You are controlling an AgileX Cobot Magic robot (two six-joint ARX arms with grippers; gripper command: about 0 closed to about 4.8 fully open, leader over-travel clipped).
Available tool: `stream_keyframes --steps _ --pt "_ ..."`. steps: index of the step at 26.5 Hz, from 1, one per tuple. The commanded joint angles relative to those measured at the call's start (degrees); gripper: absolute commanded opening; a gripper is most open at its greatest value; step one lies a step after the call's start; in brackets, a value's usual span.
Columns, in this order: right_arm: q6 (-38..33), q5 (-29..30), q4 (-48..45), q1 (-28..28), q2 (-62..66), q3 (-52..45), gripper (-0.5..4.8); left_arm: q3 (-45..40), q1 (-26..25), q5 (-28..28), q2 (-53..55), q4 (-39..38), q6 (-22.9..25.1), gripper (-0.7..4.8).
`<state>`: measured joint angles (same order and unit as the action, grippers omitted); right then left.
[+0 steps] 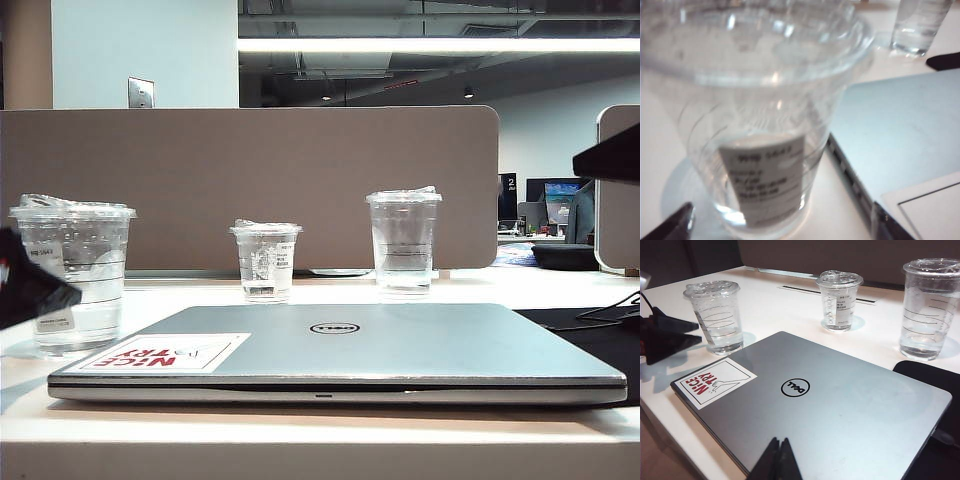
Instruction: Pick up the coffee cup on the left and place it on the left side of the laptop.
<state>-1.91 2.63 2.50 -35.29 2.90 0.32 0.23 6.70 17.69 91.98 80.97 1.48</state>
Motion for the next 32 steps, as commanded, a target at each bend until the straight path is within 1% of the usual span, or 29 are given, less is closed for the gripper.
stream_keyframes --steps 1,4,5,6,8,9,10,11,14,15,19,23,25,26,27,28,29,32 --pt "0.0 -0.1 -0.9 -0.1 0.0 -0.2 -0.04 0.0 0.0 0.7 -1.7 -0.7 -0.4 4.64" --pt "0.0 -0.1 -0.9 -0.1 0.0 -0.2 -0.04 0.0 0.0 0.6 -2.1 -5.0 -0.7 4.47" --pt "0.0 -0.1 -0.9 -0.1 0.0 -0.2 -0.04 0.0 0.0 0.7 -2.1 -6.4 -0.8 4.26" --pt "0.0 -0.1 -0.9 -0.1 0.0 -0.2 -0.04 0.0 0.0 1.3 -2.1 -8.0 -1.5 3.92" --pt "0.0 -0.1 -0.9 -0.1 0.0 -0.2 -0.04 0.0 0.0 5.3 -2.1 -10.0 -3.8 2.28" --pt "0.0 -0.1 -0.9 -0.1 0.0 -0.2 -0.04 0.0 0.0 8.0 -2.1 -10.2 -4.3 0.46" --pt "0.0 -0.1 -0.9 -0.1 0.0 -0.2 -0.04 0.0 0.0 8.6 -2.1 -10.2 -4.3 -0.15" --pt "0.0 -0.1 -0.9 -0.1 0.0 -0.2 -0.04 0.0 0.0 8.6 -2.1 -10.2 -4.3 -0.07" --pt "0.0 -0.1 -0.9 -0.1 0.0 -0.2 -0.04 0.0 0.0 8.3 -2.1 -10.1 -5.2 -0.06" --pt "0.0 -0.1 -0.9 -0.1 0.0 -0.2 -0.04 0.0 0.0 9.4 -2.2 -10.0 -5.4 -0.06" --pt "0.0 -0.1 -0.9 -0.1 0.0 -0.2 -0.04 0.0 -0.1 19.0 -2.9 -9.0 -5.8 -0.06" --pt "0.0 -0.1 -0.9 -0.1 0.0 -0.2 -0.04 0.0 -1.1 26.7 -4.3 -8.4 -6.1 -0.06" --pt "0.0 -0.1 -0.9 -0.1 0.0 -0.2 -0.04 0.0 -1.9 29.6 -5.3 -7.5 -6.8 -0.06" --pt "0.0 -0.1 -0.9 -0.1 0.0 -0.2 -0.04 0.0 -2.4 30.8 -6.1 -6.7 -9.0 -0.06" --pt "0.0 -0.1 -0.9 -0.1 0.0 -0.2 -0.04 0.0 -3.0 33.2 -7.4 -4.0 -12.4 -0.06" --pt "0.0 -0.1 -0.9 -0.1 0.0 -0.2 -0.04 0.0 -3.5 35.4 -8.7 0.4 -15.5 -0.06" --pt "0.0 -0.1 -0.9 -0.1 0.0 -0.2 -0.04 0.0 -3.7 35.7 -9.3 2.2 -16.9 -0.06" --pt "0.0 -0.1 -0.9 -0.1 0.0 -0.2 -0.04 0.1 -3.9 35.8 -13.4 2.7 -20.1 -0.06"
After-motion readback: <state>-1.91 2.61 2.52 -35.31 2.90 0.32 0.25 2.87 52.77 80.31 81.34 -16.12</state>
